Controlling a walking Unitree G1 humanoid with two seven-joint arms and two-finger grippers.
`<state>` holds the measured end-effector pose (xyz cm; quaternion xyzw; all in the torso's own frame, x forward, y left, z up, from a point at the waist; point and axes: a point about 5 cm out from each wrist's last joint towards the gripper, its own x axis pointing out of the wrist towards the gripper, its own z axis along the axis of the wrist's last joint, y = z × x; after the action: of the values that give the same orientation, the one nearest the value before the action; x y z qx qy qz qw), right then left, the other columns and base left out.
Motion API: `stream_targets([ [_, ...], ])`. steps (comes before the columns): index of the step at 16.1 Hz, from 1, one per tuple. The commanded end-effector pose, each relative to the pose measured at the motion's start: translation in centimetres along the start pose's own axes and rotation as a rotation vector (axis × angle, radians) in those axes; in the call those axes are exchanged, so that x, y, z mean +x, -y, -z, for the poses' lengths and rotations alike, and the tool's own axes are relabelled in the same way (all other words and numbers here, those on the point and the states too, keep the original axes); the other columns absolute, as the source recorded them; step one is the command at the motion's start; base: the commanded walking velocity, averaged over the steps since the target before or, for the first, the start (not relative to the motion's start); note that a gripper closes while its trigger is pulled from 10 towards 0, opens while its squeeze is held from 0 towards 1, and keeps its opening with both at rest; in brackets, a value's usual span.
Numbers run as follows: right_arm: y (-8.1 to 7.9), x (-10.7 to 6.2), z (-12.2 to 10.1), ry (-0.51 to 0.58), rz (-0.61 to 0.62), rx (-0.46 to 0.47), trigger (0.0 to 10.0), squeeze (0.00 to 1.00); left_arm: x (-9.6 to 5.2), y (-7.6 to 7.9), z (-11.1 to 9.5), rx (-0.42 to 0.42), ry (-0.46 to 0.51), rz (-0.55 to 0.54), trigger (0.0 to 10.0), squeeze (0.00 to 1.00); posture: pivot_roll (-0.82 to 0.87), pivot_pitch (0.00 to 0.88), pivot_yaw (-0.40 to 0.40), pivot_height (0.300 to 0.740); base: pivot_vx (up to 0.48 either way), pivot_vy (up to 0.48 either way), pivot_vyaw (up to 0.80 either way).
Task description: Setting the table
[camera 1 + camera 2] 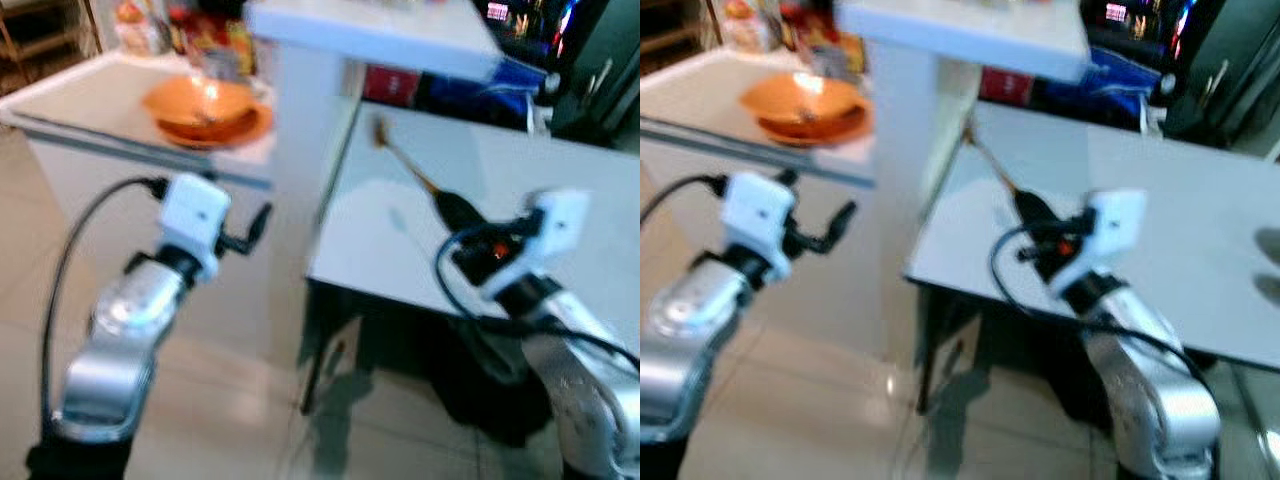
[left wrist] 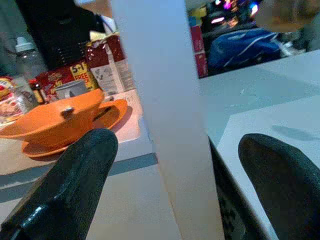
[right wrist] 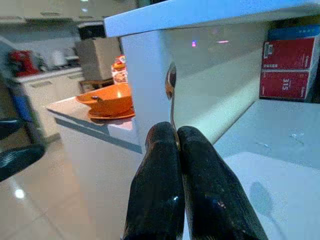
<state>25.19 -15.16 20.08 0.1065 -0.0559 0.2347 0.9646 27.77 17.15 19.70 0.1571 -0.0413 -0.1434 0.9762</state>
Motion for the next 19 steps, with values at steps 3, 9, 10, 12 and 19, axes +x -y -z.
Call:
stream_targets([
  [3, 1.9, 0.1, 0.3, -0.009, 0.155, -0.024, 10.0, 0.00, 1.1, 0.0, -0.2, -0.004, -0.013, -0.003, 10.0, 0.00, 0.08, 0.000, 0.008, 0.740, 0.000, 0.160, 0.00],
  [9, 4.2, 1.9, 1.9, -0.087, 0.349, -0.088, 10.0, 0.00, 2.5, 1.2, -0.5, 0.003, -0.015, 0.014, 10.0, 0.00, 0.08, 0.000, 0.003, 0.740, 0.000, 0.320, -0.51],
  [10, 4.5, 2.3, 2.2, -0.119, 0.367, -0.142, 10.0, 0.00, 2.5, 1.3, -0.4, 0.001, -0.019, 0.014, 10.0, 0.00, 0.08, 0.000, 0.002, 0.740, 0.000, 0.000, 0.00],
  [12, 4.8, 2.8, 2.3, -0.141, 0.396, -0.186, 10.0, 0.00, 2.5, 1.5, -0.7, -0.022, -0.001, 0.013, 10.0, 0.00, 0.07, 0.000, -0.005, 0.740, 0.000, 0.000, 0.00],
  [19, 5.7, 3.5, 1.9, -0.154, 0.410, -0.260, 10.0, 0.00, 2.0, 3.1, 0.4, -0.123, -0.031, 0.026, 10.0, 0.00, 0.06, 0.000, -0.050, 0.740, 0.173, 0.000, -0.54],
])
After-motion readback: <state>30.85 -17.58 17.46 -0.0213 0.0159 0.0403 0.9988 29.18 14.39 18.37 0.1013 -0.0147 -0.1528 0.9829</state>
